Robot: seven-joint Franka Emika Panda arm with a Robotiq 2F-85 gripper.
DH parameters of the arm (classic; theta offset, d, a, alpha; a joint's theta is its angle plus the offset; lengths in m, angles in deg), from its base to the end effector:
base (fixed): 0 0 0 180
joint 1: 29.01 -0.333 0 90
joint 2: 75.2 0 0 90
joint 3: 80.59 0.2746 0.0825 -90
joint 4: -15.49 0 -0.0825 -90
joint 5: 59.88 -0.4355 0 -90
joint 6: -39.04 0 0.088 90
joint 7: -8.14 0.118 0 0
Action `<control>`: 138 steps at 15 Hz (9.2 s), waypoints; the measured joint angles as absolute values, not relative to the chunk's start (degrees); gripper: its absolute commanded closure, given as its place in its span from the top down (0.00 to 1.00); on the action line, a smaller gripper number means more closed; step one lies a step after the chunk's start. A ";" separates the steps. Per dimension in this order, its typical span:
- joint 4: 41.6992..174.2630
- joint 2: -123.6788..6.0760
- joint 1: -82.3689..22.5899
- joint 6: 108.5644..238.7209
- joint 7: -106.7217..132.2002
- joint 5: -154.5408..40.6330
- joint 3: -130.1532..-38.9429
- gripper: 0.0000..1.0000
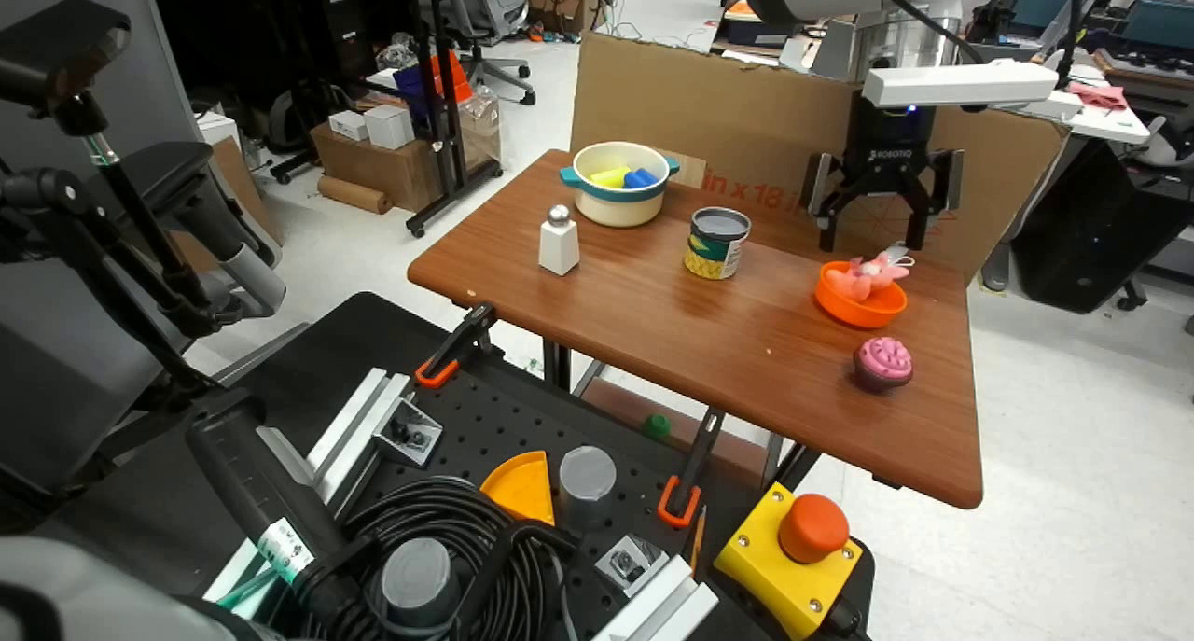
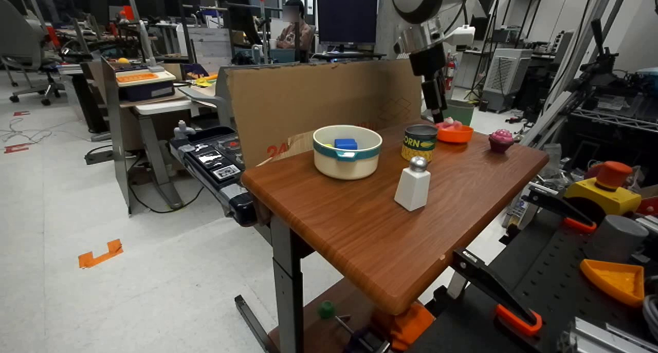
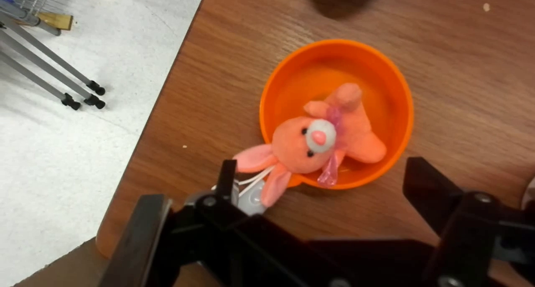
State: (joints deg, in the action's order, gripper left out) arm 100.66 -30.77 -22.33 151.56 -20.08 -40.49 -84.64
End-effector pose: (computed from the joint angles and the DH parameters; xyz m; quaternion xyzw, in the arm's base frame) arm 0.6762 -0.1499 0.1243 0.9447 0.2394 -0.1944 0.1114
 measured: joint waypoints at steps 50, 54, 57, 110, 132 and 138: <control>111.60 -38.03 -20.73 158.27 -19.02 -38.43 -85.99 1.00; 110.57 -37.71 -20.80 157.29 -20.22 -38.43 -85.49 1.00; 109.78 -37.31 -20.80 156.76 -20.92 -38.43 -85.40 1.00; 104.55 -32.58 -21.14 153.53 -24.91 -38.37 -85.09 1.00; 104.39 -31.34 -20.94 152.65 -25.30 -38.37 -85.14 0.37; 104.31 -31.27 -20.94 152.58 -25.38 -38.36 -85.14 0.00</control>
